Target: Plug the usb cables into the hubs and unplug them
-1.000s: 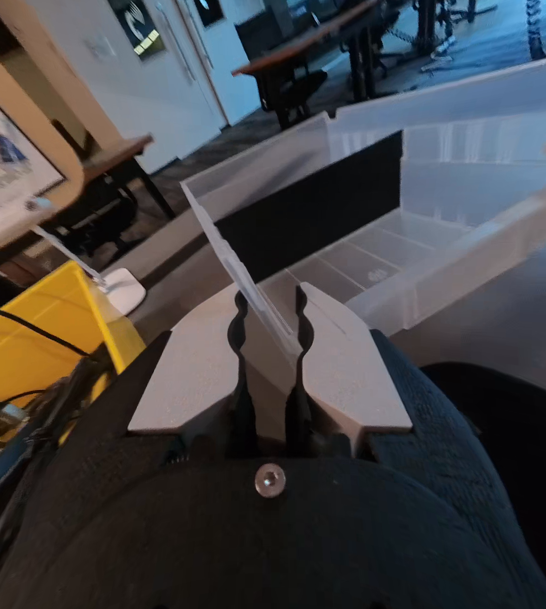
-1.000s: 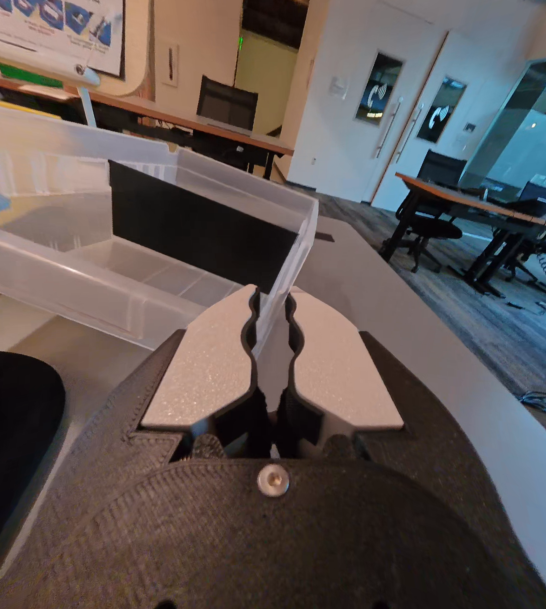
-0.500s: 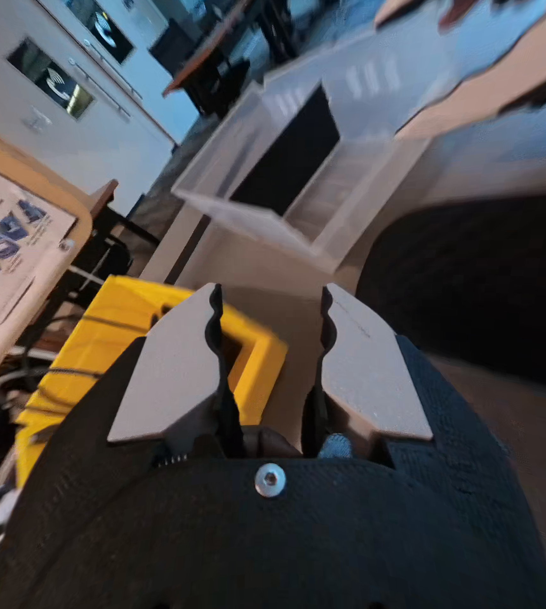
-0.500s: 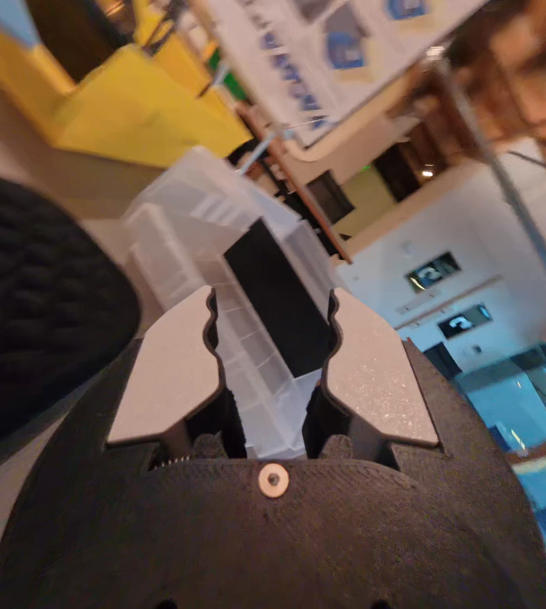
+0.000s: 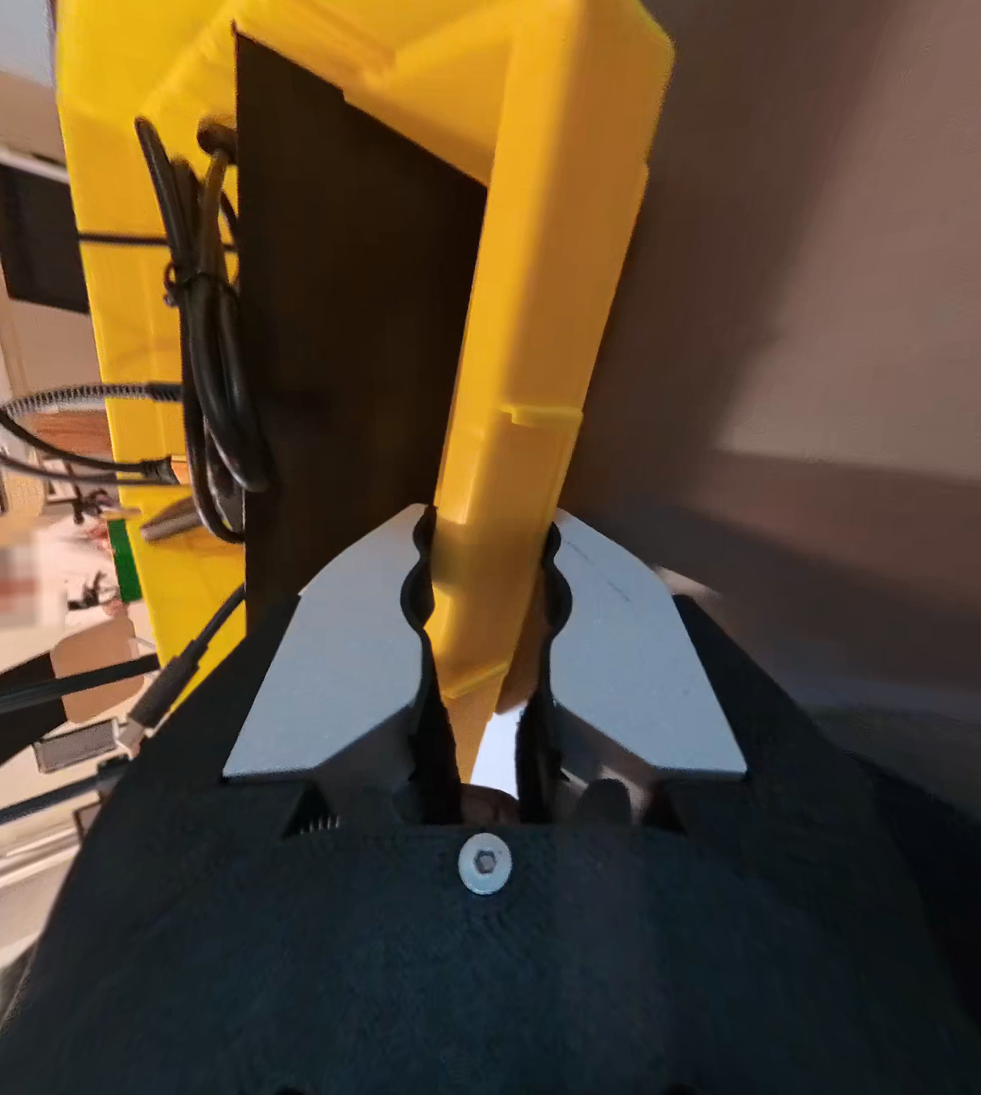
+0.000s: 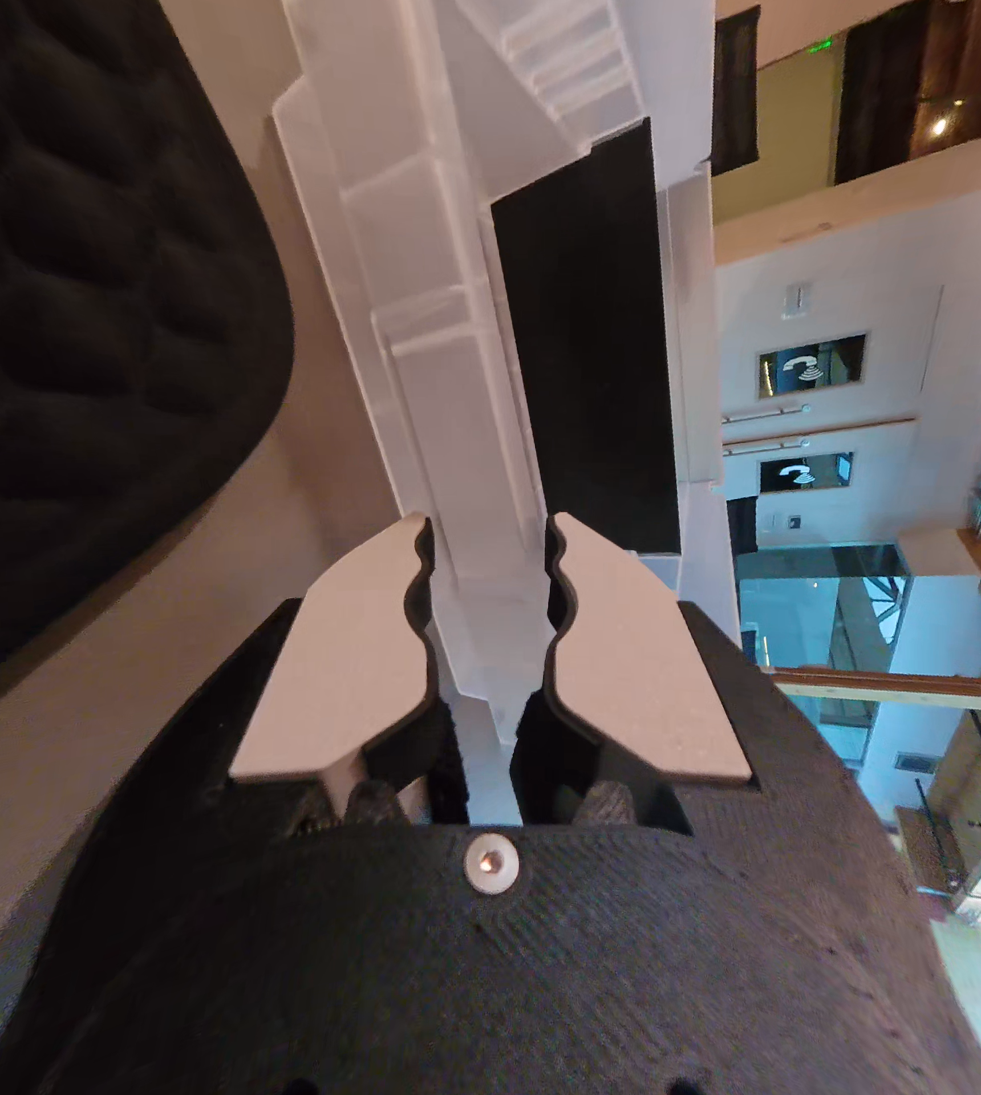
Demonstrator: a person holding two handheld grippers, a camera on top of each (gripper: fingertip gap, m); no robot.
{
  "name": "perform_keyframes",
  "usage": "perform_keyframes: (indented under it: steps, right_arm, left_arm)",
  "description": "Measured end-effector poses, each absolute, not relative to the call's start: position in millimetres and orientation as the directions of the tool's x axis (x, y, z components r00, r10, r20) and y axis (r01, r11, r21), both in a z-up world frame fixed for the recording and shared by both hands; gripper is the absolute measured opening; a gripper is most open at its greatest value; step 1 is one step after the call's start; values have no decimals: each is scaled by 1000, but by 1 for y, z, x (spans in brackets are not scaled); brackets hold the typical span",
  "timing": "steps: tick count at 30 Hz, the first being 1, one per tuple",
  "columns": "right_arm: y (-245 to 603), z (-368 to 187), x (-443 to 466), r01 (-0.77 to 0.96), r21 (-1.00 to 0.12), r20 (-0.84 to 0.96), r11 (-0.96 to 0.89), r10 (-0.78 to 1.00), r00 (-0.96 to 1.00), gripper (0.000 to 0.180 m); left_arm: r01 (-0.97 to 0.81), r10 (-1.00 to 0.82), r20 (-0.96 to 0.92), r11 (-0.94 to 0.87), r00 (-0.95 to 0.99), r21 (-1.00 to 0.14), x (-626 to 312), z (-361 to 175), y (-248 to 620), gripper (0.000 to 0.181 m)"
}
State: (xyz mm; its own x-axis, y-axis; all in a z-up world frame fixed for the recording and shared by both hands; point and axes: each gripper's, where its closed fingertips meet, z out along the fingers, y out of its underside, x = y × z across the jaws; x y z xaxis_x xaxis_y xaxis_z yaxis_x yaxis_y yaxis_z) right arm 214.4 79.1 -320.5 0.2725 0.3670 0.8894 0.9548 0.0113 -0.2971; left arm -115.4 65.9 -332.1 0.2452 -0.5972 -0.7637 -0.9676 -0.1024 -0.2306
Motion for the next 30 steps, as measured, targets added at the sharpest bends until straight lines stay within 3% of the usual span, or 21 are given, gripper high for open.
perform_keyframes:
  steps: [22,30]
  right_arm:
    - [83,-322,261,894,-376,848,-244,300,438,41]
    - [76,-322,297,807,-444,807,-390,218,549,47]
  left_arm:
    - [-833,-423,-775,-504,468,-228,-336,-329,-31,36]
    - [-875,-463,-795,-454,393,-168,-378,-328,-67,36]
